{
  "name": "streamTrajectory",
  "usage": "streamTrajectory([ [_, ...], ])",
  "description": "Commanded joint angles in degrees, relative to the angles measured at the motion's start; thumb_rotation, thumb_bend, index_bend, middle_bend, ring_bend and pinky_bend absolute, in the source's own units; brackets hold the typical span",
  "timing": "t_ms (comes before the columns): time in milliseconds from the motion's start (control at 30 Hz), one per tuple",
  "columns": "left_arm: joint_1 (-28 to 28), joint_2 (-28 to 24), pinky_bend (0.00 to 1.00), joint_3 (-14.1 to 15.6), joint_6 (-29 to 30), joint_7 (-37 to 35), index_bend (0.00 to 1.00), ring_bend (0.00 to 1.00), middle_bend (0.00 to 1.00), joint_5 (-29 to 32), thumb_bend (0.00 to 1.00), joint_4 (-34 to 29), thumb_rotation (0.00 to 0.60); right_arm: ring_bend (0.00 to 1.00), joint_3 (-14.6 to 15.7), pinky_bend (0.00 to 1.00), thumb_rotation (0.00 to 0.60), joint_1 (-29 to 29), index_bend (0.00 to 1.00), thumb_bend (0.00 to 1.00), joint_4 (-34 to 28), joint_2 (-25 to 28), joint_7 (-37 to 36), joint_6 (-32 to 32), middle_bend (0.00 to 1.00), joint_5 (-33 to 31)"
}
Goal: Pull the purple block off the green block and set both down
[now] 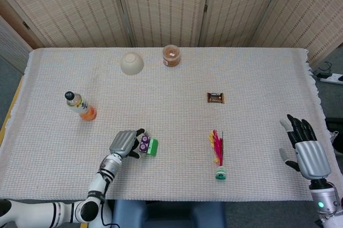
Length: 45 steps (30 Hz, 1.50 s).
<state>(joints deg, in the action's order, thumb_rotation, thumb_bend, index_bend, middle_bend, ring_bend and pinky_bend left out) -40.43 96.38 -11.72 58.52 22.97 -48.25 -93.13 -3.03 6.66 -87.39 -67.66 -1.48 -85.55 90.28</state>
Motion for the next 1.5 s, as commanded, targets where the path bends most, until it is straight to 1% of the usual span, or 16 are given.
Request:
streamTrajectory([
  [33,0.3,0.3,1.0,0.1,0.5,-1.2,0.52,1.0,1.0,-1.4,0.28,0.2,0.6,0.0,0.1,0.0,0.6,0.0,0.0,0.45,0.0,0.1,-0.1,-0.1,0.0,0.1],
  [133,0.7,0.6,1.0,0.1,1.5,-2.7,0.59,1.0,1.0,-3.1,0.3,0.3,0.6,0.0,0.0,0.0,0.6,0.0,0.0,0.45,0.0,0.1,-0.2,-0.1,0.0,0.0],
  [200,1.5,1.1,1.0,0.3,3.1,-4.3,0.63,1.0,1.0,-5.6,0.35,0.5,0.6,0.0,0.1,0.0,0.6,0.1,0.0,0.45,0.0,0.1,-0.4,0.1,0.0,0.0],
  [300,3.4,2.1,1.0,0.6,6.0,-9.1,0.67,1.0,1.0,-10.2,0.37,0.8,0.6,0.0,0.7,0.0,0.6,0.5,0.0,0.45,-0.1,0.3,-2.0,1.0,0.0,0.9],
  [433,6.3,1.9,1.0,0.8,7.7,-16.8,0.72,1.0,1.0,-13.1,0.39,-0.6,0.6,0.0,1.7,0.0,0.6,1.5,0.0,0.45,0.7,-0.1,-6.0,2.5,0.0,2.3],
  [533,7.4,0.7,1.0,0.6,8.1,-19.0,0.73,1.0,1.0,-13.6,0.4,-2.9,0.6,0.0,2.5,0.0,0.6,3.0,0.0,0.45,2.3,-1.3,-10.2,3.7,0.0,4.7],
  [567,7.7,0.4,1.0,0.3,8.4,-19.4,0.73,1.0,1.0,-13.7,0.41,-3.7,0.6,0.0,2.5,0.0,0.6,3.7,0.0,0.45,3.9,-2.4,-12.6,3.6,0.0,5.7],
  [667,8.2,0.3,1.0,-0.8,8.7,-20.2,0.71,1.0,1.0,-12.8,0.41,-4.6,0.6,0.0,2.2,0.0,0.6,5.5,0.0,0.45,11.1,-7.4,-19.9,3.1,0.0,7.4],
  [733,8.1,0.2,1.0,-1.9,8.0,-20.7,0.71,1.0,1.0,-11.2,0.41,-5.2,0.6,0.0,3.3,0.0,0.6,7.3,0.0,0.45,15.2,-10.0,-26.3,5.4,0.0,8.3],
  [833,7.8,0.2,1.0,-3.2,7.2,-20.6,0.7,1.0,1.0,-9.0,0.42,-6.1,0.6,0.0,4.2,0.0,0.6,10.2,0.0,0.45,18.1,-12.5,-35.6,8.3,0.0,9.1],
  [933,7.7,-0.1,1.0,-4.6,6.4,-20.9,0.66,1.0,1.0,-6.5,0.42,-7.7,0.6,0.0,4.5,0.0,0.6,12.2,0.0,0.45,20.7,-14.8,-37.4,9.5,0.0,10.0],
  [1033,7.6,-1.0,1.0,-5.8,6.4,-20.8,0.65,1.0,1.0,-5.1,0.42,-9.3,0.6,0.0,3.6,0.0,0.6,13.2,0.0,0.45,21.6,-17.8,-41.6,9.6,0.0,8.8],
  [1133,7.2,-1.1,1.0,-6.3,6.4,-20.3,0.65,1.0,1.0,-4.5,0.42,-10.0,0.6,0.0,2.2,0.0,0.6,15.1,0.0,0.43,20.6,-19.7,-48.5,12.5,0.0,5.9],
  [1200,6.1,-0.5,1.0,-6.7,5.5,-19.3,0.65,1.0,1.0,-3.6,0.42,-9.4,0.6,0.0,1.2,0.0,0.6,17.0,0.0,0.4,20.4,-20.6,-49.3,15.2,0.0,4.5],
  [1333,4.4,1.3,1.0,-8.0,5.2,-18.3,0.65,1.0,1.0,-2.0,0.42,-8.1,0.6,0.0,-0.6,0.0,0.6,19.1,0.01,0.39,19.2,-23.6,-51.4,17.2,0.0,2.5],
  [1500,3.5,1.5,1.0,-9.1,5.4,-17.4,0.64,1.0,1.0,-1.0,0.42,-8.5,0.6,0.0,-2.3,0.0,0.6,21.3,0.07,0.39,18.9,-28.2,-53.6,19.2,0.0,0.1],
])
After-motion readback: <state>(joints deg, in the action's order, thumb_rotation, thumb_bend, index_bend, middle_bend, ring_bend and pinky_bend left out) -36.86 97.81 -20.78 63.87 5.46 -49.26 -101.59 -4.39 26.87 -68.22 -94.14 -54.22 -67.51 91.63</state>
